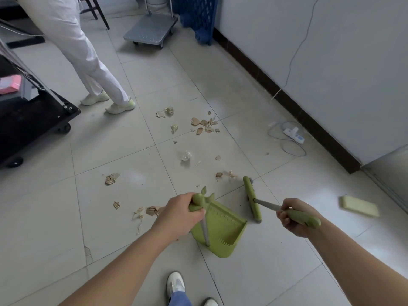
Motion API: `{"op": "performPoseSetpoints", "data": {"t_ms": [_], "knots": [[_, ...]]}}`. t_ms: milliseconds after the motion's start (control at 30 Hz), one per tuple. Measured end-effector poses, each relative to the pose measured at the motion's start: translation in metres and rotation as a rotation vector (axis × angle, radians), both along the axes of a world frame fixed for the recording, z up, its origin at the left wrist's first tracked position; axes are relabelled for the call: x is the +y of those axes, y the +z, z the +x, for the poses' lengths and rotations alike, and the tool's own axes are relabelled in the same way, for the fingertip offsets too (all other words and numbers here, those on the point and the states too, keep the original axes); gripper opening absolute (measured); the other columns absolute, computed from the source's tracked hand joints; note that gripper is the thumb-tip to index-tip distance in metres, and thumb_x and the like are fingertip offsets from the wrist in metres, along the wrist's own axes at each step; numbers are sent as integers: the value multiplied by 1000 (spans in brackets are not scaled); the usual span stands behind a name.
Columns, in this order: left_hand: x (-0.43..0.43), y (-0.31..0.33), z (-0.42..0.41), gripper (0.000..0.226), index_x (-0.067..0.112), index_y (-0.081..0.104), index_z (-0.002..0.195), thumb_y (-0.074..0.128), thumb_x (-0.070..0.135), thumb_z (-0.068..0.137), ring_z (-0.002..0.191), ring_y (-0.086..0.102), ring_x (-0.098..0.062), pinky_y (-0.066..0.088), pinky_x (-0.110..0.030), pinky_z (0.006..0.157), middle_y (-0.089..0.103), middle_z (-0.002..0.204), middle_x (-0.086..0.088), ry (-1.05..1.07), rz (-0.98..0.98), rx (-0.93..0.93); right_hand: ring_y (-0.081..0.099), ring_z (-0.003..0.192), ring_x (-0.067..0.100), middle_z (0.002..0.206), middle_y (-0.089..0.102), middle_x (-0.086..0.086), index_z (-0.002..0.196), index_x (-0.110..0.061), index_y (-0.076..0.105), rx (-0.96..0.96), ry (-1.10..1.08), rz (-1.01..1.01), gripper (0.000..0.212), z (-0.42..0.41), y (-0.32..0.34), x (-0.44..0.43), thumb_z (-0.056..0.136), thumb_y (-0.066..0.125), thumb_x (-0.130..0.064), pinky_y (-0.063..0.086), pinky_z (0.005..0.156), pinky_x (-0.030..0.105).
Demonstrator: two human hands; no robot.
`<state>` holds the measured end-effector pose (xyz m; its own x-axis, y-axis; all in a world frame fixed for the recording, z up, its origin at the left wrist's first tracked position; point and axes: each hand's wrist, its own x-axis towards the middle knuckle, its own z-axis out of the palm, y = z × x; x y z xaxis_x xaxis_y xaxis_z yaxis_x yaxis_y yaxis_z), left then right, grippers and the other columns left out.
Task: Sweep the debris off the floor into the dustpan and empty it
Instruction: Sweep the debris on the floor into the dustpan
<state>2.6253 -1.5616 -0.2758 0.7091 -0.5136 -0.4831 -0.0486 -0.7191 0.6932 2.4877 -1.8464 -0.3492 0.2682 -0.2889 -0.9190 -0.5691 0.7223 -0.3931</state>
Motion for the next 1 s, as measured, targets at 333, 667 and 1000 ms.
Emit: {"op": "performPoseSetpoints", "data": {"t_ms": [333, 667, 1000], "knots": [[-14, 14, 43, 9, 23, 62, 97, 59, 23, 89, 42, 43, -2, 33, -14, 38, 51, 66, 12, -16, -32, -37, 47, 34, 10, 67, 52, 12, 115, 4, 47, -5, -60, -46, 35, 28, 4, -8, 81, 42, -3, 38, 31, 17], [5, 10, 68, 4, 22, 64, 91, 61, 23, 87, 49, 43, -6, 35, -20, 43, 50, 64, 10, 15, -34, -53, 43, 30, 10, 62, 45, 6, 101, -4, 46, 80, 38, 55, 18, 64, -7, -4, 101, 43, -22, 38, 28, 17], [40, 3, 72, 2, 26, 64, 88, 62, 25, 88, 40, 44, -2, 34, -16, 41, 50, 59, 11, 54, -8, -37, 45, 27, 12, 61, 47, 7, 131, -12, 38, 166, 243, -102, 34, 117, -39, 37, 97, 34, -14, 38, 33, 17]]}}
